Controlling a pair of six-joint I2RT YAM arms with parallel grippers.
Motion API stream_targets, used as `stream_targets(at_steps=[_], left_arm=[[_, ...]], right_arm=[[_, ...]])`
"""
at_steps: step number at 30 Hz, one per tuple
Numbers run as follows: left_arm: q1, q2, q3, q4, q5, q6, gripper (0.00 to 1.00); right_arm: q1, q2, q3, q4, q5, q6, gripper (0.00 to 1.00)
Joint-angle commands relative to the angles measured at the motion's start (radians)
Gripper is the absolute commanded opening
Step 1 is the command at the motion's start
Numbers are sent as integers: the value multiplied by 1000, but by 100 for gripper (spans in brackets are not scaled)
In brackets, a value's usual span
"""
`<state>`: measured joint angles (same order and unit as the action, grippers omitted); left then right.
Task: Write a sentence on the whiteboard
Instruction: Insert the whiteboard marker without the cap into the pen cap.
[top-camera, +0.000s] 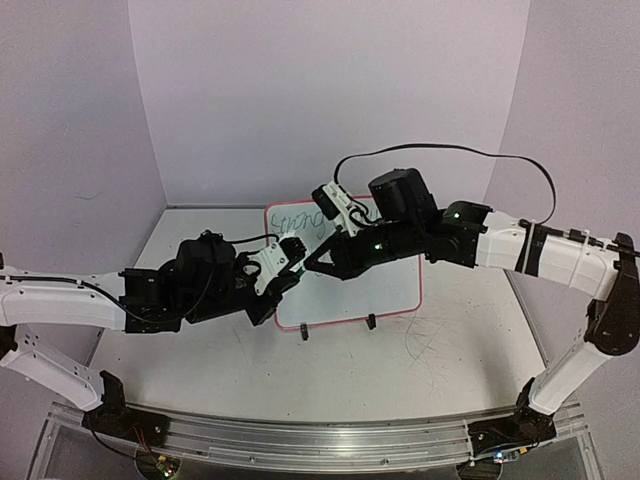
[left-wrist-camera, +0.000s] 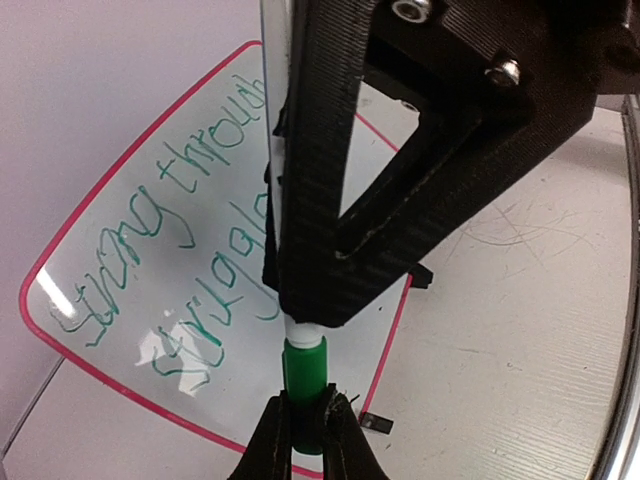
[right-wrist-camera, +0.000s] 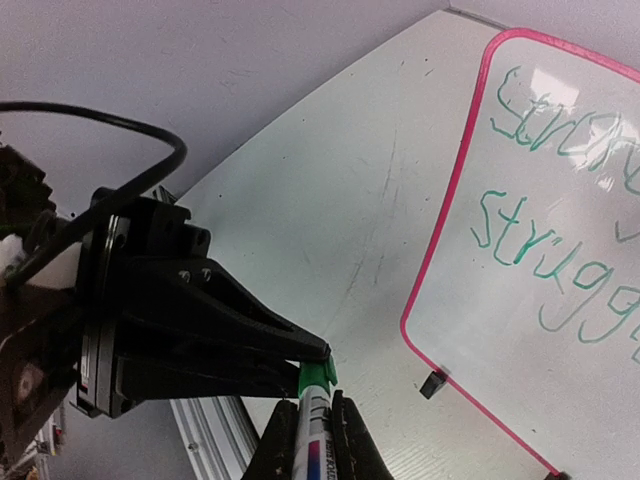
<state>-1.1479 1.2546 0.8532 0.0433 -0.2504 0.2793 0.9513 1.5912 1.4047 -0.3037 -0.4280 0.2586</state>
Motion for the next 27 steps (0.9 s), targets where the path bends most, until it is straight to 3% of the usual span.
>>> stream_targets(at_steps=[1, 3, 5, 8, 11, 13, 17, 19, 22, 26, 27], left_arm=[[-80, 33, 175, 98, -210, 0, 0], [-119, 74, 245, 88, -256, 35, 0], [-138, 86, 289, 59, -181, 41, 0], [-131, 57, 296, 9, 61, 3, 0], [-57, 19, 285, -43, 345, -83, 0], [-12, -8, 269, -76, 468, -135, 0], [-3, -26, 245, -135, 376, -201, 0], [-3, -39, 211, -140, 270, -241, 0], [-3, -76, 125, -141, 5, -360, 0], [-2, -152, -22, -143, -190, -575, 0], [-2, -170, -55, -150, -220, -629, 0]], right_arm=[[29, 71, 77, -50, -89, 198, 0], [52, 93, 94, -44, -74, 227, 0], [66, 108, 98, -33, -74, 195, 0], [67, 114, 77, -27, -203, 21, 0], [65, 89, 12, -32, -418, -233, 0], [60, 82, -16, -51, -474, -314, 0], [39, 54, -16, -56, -380, -282, 2], [32, 15, -26, -15, -282, -220, 16], [13, -82, -44, 3, -79, -137, 52], [-14, -275, -95, 32, 207, -99, 92], [-16, -330, -113, 48, 277, -102, 96]])
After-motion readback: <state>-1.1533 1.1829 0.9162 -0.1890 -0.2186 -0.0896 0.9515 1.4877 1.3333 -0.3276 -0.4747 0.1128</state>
